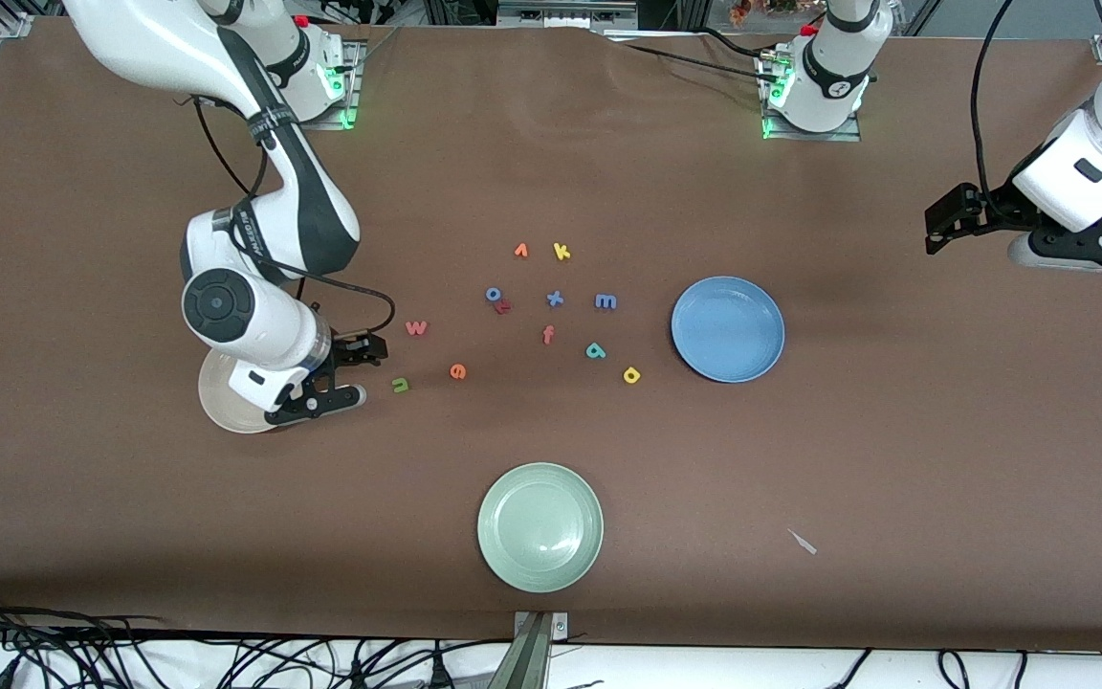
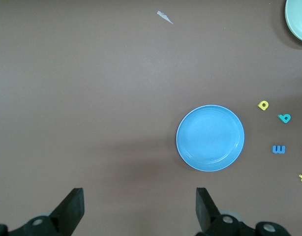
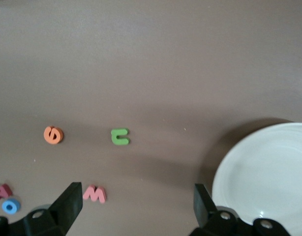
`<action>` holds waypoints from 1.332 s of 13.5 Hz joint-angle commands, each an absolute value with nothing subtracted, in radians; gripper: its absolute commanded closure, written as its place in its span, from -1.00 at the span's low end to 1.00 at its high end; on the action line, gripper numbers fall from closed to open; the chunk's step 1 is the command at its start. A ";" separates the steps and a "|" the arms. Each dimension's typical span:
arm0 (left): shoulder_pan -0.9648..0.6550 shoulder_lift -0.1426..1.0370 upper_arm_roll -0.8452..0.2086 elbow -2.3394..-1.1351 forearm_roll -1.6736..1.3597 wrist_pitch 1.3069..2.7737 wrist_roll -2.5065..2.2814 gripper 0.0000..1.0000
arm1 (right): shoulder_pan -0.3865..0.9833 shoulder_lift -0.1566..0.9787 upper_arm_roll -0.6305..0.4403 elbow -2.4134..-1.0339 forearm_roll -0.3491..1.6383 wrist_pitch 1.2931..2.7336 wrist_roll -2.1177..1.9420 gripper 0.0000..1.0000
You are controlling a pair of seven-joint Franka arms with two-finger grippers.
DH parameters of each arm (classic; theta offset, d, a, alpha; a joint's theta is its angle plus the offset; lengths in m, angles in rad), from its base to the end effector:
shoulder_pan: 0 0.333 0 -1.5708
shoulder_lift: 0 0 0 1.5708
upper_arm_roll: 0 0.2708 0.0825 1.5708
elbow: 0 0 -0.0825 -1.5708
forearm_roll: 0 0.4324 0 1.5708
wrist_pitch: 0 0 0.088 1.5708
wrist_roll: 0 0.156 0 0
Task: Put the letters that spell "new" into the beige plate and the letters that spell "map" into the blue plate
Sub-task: 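Move the right gripper toward the green letter c beside the white plate, then grasp the green c with the right gripper while the left gripper reaches out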
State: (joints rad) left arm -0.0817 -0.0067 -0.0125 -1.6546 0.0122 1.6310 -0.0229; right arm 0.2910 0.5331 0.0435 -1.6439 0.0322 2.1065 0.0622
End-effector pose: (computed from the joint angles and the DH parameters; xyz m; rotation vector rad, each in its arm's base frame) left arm 0.6010 -0.0550 0.4958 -3.1262 0.1128 0.0253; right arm 0.6491 0.2277 0.1843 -3.0804 -0.3865 0.1219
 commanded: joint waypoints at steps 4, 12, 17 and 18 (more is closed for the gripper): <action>-0.075 0.002 -0.015 -1.629 -0.009 1.609 0.000 -1.00 | 0.316 0.630 0.040 -1.620 0.071 2.203 0.061 -1.00; -0.078 0.002 -0.017 -1.629 -0.014 1.609 -0.002 -1.00 | 0.345 0.693 0.038 -1.687 0.071 2.333 0.063 -1.00; -0.110 0.021 -0.037 -1.631 -0.012 1.611 -0.012 -1.00 | 0.347 0.686 0.038 -1.764 0.069 2.474 0.061 -0.99; -0.132 0.055 -0.040 -1.631 -0.012 1.611 -0.003 -1.00 | 0.347 0.686 0.038 -1.764 0.071 2.474 0.061 -0.93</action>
